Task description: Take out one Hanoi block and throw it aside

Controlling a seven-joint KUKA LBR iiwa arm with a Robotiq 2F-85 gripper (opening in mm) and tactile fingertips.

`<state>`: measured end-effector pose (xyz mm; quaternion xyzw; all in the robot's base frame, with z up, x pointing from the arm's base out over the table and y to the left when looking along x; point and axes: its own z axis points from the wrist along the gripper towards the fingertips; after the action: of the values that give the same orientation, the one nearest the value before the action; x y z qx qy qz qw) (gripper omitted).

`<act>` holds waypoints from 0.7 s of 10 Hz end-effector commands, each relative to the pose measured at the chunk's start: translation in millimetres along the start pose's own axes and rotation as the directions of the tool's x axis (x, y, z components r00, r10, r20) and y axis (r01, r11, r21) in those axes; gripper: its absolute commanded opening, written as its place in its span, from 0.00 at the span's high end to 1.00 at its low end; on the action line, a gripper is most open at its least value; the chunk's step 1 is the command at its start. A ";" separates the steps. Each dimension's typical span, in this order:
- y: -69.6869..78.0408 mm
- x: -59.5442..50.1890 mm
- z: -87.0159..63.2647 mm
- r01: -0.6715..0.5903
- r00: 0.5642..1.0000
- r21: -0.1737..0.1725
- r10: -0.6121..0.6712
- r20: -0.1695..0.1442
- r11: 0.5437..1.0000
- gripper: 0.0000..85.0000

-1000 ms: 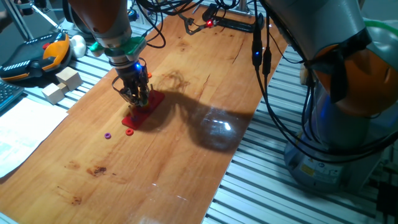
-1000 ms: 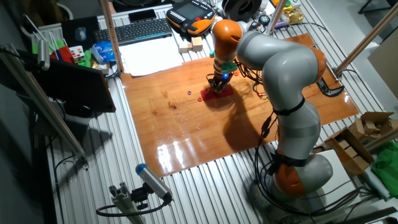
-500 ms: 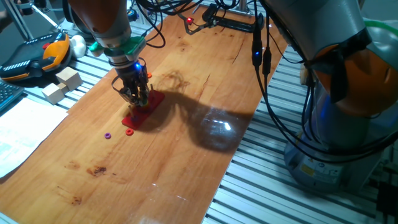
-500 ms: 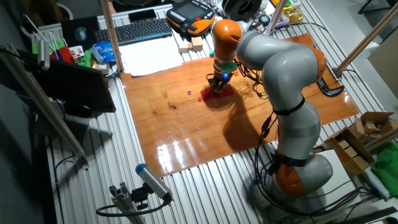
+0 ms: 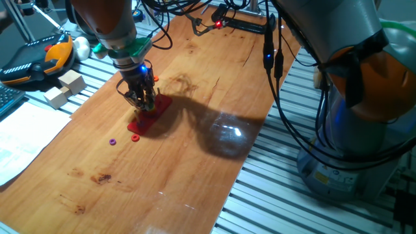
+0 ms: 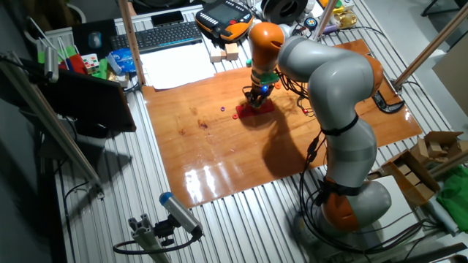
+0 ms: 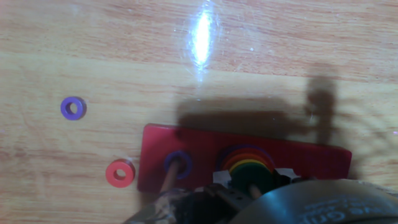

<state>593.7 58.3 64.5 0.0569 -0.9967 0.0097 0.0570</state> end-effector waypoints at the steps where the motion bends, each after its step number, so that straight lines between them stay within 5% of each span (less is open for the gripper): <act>1: 0.5 0.1 -0.7 0.000 1.000 0.002 0.000 0.000 1.000 0.54; 7: 2.6 1.6 -11.7 -0.013 1.000 0.009 0.013 -0.009 1.000 0.54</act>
<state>592.9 61.3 78.1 0.0494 -0.9968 0.0149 0.0615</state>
